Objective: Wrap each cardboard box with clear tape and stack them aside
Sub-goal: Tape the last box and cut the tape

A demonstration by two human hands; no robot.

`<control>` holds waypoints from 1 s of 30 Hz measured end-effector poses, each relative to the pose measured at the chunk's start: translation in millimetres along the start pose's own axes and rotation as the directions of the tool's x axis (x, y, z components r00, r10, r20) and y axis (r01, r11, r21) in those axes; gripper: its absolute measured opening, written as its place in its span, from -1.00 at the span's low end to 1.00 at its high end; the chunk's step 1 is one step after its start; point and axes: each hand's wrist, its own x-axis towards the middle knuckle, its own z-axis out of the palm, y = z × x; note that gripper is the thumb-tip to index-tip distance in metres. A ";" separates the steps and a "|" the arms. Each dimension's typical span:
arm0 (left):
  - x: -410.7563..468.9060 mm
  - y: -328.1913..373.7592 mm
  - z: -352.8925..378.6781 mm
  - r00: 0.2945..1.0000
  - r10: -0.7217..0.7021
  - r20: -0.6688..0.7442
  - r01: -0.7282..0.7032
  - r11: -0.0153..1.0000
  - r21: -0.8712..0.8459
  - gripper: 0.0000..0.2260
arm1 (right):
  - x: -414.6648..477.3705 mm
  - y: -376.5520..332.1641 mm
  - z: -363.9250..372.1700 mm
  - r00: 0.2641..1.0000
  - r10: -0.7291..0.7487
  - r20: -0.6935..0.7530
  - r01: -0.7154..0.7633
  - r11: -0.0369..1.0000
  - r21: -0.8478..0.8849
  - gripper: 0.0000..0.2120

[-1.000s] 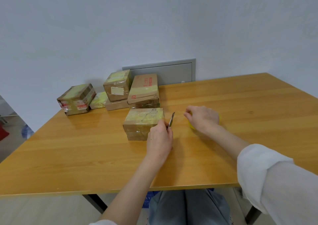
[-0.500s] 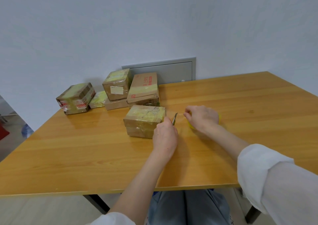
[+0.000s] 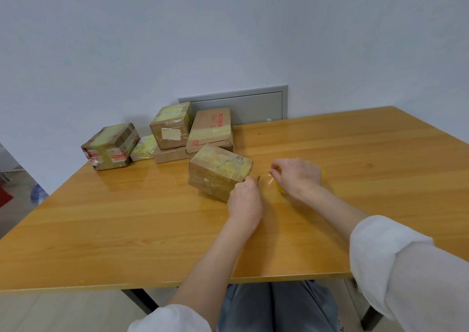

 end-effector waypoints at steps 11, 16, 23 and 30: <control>-13.7 -5.1 -6.1 0.997 0.079 -0.028 -0.078 0.997 0.020 -0.90 | 5.3 7.8 -12.5 1.000 0.026 -0.003 -0.025 0.996 0.089 -0.73; -19.7 -3.6 -23.4 0.986 0.132 -0.106 -0.130 0.991 0.020 -0.86 | 5.8 7.5 -12.9 1.000 0.031 0.000 -0.031 0.995 0.094 -0.74; -10.2 -10.4 -11.7 0.996 0.084 -0.032 -0.082 0.995 0.055 -0.99 | 7.2 7.7 -14.2 1.000 0.021 0.001 -0.021 0.995 0.100 -0.74; 10.6 -3.7 -7.2 0.999 0.050 -0.021 -0.050 0.999 0.019 -0.90 | 5.8 18.4 -30.2 0.996 0.086 0.007 -0.086 0.983 0.160 -0.76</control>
